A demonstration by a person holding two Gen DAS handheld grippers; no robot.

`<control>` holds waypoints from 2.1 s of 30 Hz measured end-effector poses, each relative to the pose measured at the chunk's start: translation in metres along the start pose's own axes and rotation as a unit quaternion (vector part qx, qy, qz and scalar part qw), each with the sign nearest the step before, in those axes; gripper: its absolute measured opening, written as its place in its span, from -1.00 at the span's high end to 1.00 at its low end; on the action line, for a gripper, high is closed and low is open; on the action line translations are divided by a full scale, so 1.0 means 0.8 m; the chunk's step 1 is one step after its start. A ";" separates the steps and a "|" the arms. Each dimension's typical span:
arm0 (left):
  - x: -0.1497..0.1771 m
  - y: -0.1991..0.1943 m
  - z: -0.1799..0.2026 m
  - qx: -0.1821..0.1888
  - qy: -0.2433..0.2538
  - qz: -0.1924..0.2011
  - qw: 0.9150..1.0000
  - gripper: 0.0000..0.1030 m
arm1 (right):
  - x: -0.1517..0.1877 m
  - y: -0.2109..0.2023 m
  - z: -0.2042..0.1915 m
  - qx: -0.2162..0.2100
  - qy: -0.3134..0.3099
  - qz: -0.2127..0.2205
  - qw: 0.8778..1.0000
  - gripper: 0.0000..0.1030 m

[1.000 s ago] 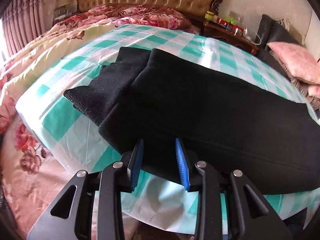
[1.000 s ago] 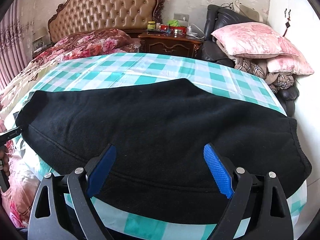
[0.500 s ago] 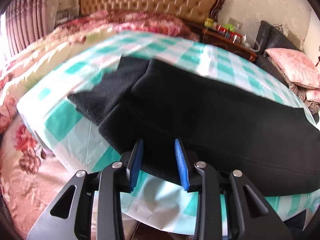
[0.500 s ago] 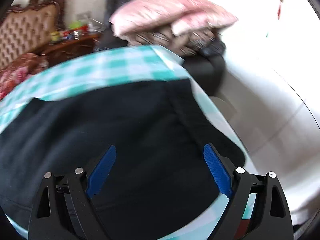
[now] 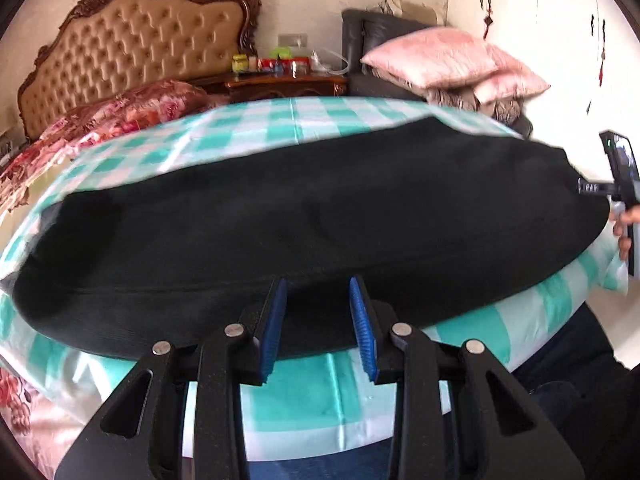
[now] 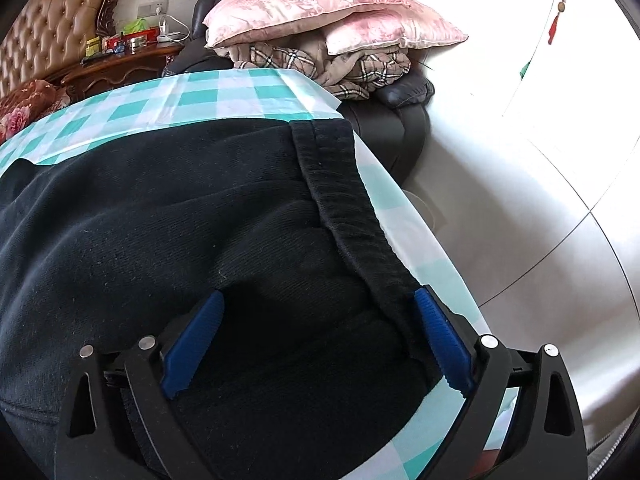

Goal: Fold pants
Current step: 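Release the sweatpants and raise the right gripper away, then move the left gripper to the black knit leg cuffs and grasp them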

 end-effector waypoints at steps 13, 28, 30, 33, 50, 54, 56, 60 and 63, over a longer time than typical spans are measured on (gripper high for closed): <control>0.013 0.004 0.007 -0.019 -0.003 0.024 1.000 0.32 | -0.047 -0.244 -0.230 -0.320 -0.144 0.130 0.927 -0.40; 0.010 -0.005 0.001 -0.006 -0.023 0.044 0.999 0.32 | -0.005 -0.268 -0.472 -0.340 -0.271 0.067 0.898 0.27; 0.006 -0.020 -0.011 -0.016 -0.038 0.073 0.997 0.32 | 0.000 -0.268 -0.471 -0.332 -0.270 0.082 0.900 0.27; 0.003 -0.046 -0.065 -0.081 -0.084 0.098 0.988 0.37 | 0.001 -0.269 -0.476 -0.322 -0.270 0.089 0.903 0.27; 0.058 -0.166 -0.274 -0.138 -0.336 0.175 0.915 0.40 | 0.002 -0.270 -0.476 -0.316 -0.271 0.098 0.904 0.25; 0.061 -0.166 -0.285 -0.092 -0.371 0.187 0.905 0.41 | 0.000 -0.281 -0.469 -0.324 -0.268 0.107 0.901 -0.04; 0.051 -0.162 -0.289 -0.097 -0.364 0.173 0.910 0.41 | 0.000 -0.296 -0.469 -0.344 -0.274 0.120 0.890 -0.23; 0.048 -0.154 -0.300 -0.094 -0.370 0.160 0.910 0.41 | -0.002 -0.331 -0.492 -0.400 -0.332 0.130 0.844 -0.46; 0.048 -0.151 -0.300 -0.094 -0.364 0.157 0.913 0.48 | -0.008 -0.341 -0.518 -0.431 -0.364 0.117 0.817 -0.45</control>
Point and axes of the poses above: each gripper's, at about its wrist camera, not at the fingertips, and y roughly the way its jaws point, z to its right, x to its underside, the point moved 2 cm from there along y, roughly the way its jaws point, and after that the axes turned 14 degrees about x, right-handed, at the moved point
